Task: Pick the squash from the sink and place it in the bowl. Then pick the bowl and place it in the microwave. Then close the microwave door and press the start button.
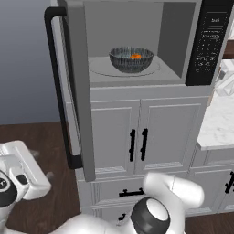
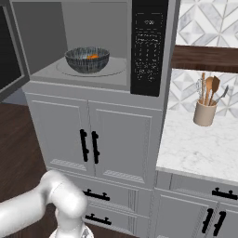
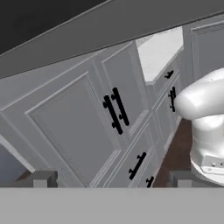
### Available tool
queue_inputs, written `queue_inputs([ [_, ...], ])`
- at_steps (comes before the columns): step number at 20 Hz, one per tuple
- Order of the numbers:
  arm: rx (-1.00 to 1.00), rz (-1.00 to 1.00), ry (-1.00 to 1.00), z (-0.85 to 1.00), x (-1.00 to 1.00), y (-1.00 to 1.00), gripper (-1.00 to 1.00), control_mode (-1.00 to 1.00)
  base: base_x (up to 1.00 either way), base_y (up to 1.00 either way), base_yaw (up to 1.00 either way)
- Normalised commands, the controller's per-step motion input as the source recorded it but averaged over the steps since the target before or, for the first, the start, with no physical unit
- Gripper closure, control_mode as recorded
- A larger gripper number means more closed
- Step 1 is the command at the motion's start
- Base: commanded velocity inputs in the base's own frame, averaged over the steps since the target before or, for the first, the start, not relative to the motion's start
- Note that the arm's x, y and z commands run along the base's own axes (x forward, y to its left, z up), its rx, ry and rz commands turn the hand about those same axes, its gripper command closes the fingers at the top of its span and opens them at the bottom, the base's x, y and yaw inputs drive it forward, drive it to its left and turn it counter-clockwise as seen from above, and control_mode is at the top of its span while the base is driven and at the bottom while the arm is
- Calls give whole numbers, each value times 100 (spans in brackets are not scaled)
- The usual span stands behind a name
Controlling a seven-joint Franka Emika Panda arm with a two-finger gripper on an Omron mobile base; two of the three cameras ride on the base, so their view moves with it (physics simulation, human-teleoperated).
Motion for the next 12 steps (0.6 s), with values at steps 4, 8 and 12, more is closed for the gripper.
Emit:
queue_inputs([
  [4,-6,-19,-8,2,34,-30,-100,-100,0,0,0],
  [8,0,-1,-17,15,-7,-100,-100,-100,0,0,0],
  [12,0,8,-20,19,-37,-100,-100,-100,0,0,0],
])
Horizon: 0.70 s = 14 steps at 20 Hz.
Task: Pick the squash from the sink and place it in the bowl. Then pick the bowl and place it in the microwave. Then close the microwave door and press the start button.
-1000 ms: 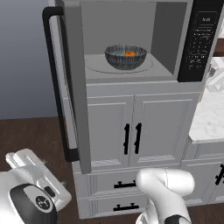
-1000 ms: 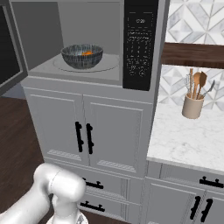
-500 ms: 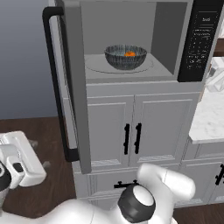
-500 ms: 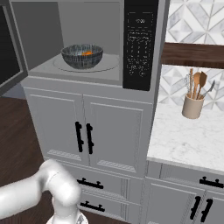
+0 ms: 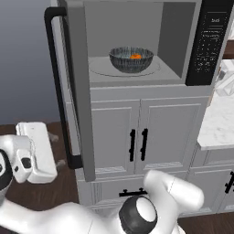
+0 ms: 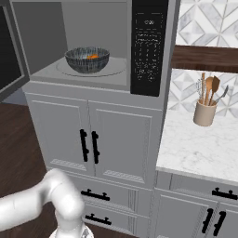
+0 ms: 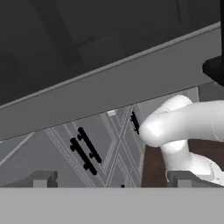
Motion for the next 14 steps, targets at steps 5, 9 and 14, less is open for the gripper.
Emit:
queue_inputs([
  [5,0,10,-15,12,-14,-100,-100,-100,0,0,0],
  [9,0,6,-9,34,0,-100,-100,-100,0,0,0],
  [14,0,0,-3,68,4,-100,-100,-100,0,0,0],
])
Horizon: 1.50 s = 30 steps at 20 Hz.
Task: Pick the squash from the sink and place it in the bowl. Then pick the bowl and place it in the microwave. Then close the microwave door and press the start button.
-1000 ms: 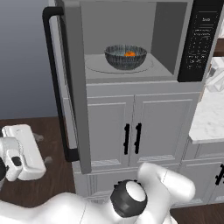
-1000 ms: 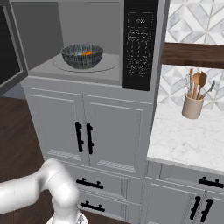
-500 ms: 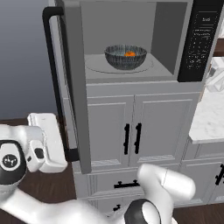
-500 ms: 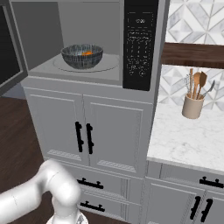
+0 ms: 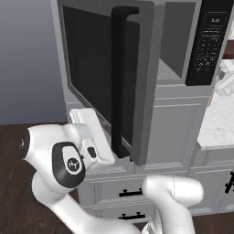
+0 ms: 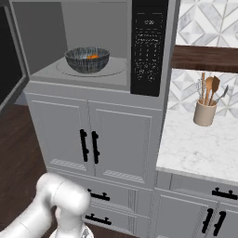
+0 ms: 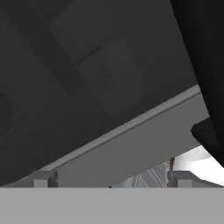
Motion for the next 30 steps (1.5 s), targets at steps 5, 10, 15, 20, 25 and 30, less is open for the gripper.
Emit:
queue_inputs([
  [5,0,0,0,77,38,-100,-100,-100,0,0,0],
  [10,0,0,0,57,77,-100,-100,-100,0,0,0],
  [15,0,1,0,13,93,-100,-100,-100,0,0,0],
  [20,0,9,0,3,95,-100,-100,-100,0,0,0],
  [25,0,12,0,14,99,-91,-100,-100,0,0,0],
  [30,0,8,0,4,95,-64,-100,-100,0,0,0],
])
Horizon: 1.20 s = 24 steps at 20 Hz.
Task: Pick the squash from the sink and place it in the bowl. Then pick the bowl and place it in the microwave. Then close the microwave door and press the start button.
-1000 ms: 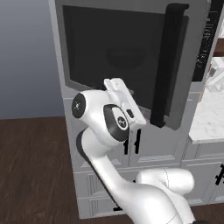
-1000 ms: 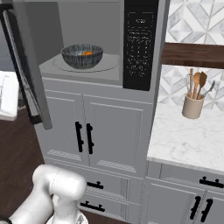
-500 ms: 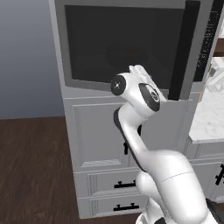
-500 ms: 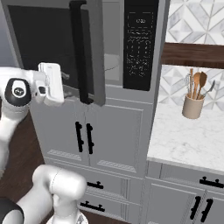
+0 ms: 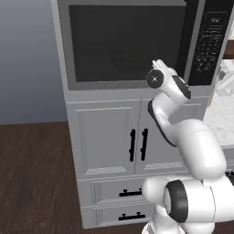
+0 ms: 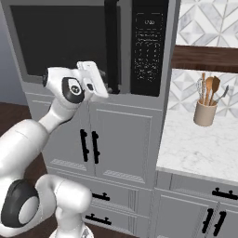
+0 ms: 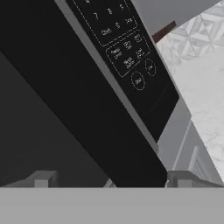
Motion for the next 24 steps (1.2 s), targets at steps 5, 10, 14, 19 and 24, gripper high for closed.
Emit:
queue_inputs([
  [5,1,3,0,0,28,-21,-100,-100,0,0,0],
  [10,4,0,0,0,19,0,-100,-100,0,0,0],
  [14,10,0,0,0,83,0,-100,-100,0,0,0],
  [19,13,0,0,0,78,0,-100,-100,0,0,0],
  [24,15,9,0,5,-39,54,-100,-100,0,0,0],
])
